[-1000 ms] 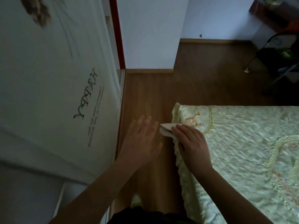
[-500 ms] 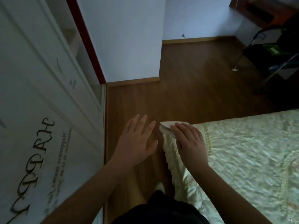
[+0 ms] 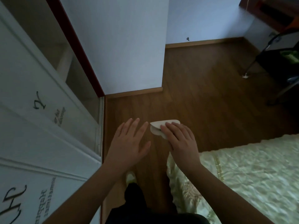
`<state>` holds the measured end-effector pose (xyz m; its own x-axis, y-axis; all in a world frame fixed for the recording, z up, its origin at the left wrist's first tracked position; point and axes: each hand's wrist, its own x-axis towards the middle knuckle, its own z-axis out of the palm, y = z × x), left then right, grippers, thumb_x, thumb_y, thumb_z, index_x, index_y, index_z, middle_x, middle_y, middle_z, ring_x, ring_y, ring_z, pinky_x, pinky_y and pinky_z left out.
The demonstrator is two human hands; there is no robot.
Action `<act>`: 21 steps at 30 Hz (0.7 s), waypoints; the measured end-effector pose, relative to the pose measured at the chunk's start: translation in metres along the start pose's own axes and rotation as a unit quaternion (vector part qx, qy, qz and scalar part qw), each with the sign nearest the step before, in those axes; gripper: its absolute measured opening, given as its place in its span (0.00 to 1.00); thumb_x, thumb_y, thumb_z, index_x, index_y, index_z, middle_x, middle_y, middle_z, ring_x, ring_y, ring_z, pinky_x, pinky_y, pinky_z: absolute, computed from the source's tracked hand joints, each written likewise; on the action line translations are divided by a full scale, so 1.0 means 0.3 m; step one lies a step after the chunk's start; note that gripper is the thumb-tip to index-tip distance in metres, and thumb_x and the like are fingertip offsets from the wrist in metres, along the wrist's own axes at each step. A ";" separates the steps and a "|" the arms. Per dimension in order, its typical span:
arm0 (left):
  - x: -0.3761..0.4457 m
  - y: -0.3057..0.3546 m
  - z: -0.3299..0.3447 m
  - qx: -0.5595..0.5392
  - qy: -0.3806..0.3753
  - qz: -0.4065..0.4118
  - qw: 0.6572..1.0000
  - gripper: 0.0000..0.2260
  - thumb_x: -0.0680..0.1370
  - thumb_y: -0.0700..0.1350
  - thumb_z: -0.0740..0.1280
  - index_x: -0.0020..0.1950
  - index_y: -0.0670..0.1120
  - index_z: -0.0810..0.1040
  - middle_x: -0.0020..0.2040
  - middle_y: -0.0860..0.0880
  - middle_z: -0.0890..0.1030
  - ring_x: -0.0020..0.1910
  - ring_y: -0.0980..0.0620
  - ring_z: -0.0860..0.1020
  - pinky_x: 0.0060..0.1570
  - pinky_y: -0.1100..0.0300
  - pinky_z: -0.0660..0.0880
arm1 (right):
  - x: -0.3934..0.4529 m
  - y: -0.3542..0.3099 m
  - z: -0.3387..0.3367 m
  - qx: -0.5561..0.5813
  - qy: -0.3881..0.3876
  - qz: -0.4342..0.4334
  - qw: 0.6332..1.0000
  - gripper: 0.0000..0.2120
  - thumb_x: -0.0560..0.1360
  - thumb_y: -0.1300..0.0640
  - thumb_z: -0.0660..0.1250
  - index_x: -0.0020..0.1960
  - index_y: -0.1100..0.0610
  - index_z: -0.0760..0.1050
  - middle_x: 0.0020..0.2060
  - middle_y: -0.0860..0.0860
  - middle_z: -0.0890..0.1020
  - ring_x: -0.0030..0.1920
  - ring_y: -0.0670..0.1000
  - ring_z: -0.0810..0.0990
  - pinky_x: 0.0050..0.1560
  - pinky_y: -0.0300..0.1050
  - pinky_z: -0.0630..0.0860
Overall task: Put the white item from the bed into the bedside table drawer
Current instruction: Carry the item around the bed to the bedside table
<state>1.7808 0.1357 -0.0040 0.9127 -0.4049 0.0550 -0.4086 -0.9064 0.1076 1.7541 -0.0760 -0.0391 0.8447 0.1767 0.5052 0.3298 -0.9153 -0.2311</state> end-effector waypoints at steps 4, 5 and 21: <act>0.224 -0.155 0.024 -0.006 0.007 0.006 1.000 0.29 0.79 0.65 0.47 0.76 0.53 0.60 0.75 0.44 0.68 0.74 0.42 0.64 0.72 0.45 0.56 | 0.206 0.055 0.151 -0.013 -0.005 -0.005 1.000 0.24 0.73 0.57 0.70 0.68 0.54 0.73 0.65 0.53 0.78 0.67 0.54 0.73 0.70 0.53 0.66; 0.282 -0.196 0.025 -0.008 0.006 0.010 1.000 0.29 0.79 0.65 0.48 0.76 0.53 0.62 0.74 0.44 0.68 0.74 0.42 0.64 0.72 0.45 0.56 | 0.264 0.063 0.186 -0.017 -0.010 -0.002 1.000 0.25 0.72 0.57 0.72 0.68 0.54 0.73 0.65 0.53 0.77 0.67 0.54 0.73 0.70 0.54 0.67; 1.183 -0.411 0.000 -0.024 -0.031 0.171 0.984 0.29 0.77 0.65 0.54 0.73 0.50 0.69 0.72 0.43 0.72 0.71 0.40 0.69 0.69 0.43 0.61 | 0.857 0.336 0.366 -0.106 -0.059 0.106 0.987 0.26 0.72 0.54 0.70 0.69 0.54 0.72 0.66 0.53 0.76 0.67 0.55 0.74 0.70 0.54 0.64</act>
<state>2.1551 0.1039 0.0022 0.7195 -0.6935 0.0356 -0.6907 -0.7094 0.1399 2.0507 -0.0830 -0.0238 0.9324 0.0023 0.3613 0.0550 -0.9892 -0.1357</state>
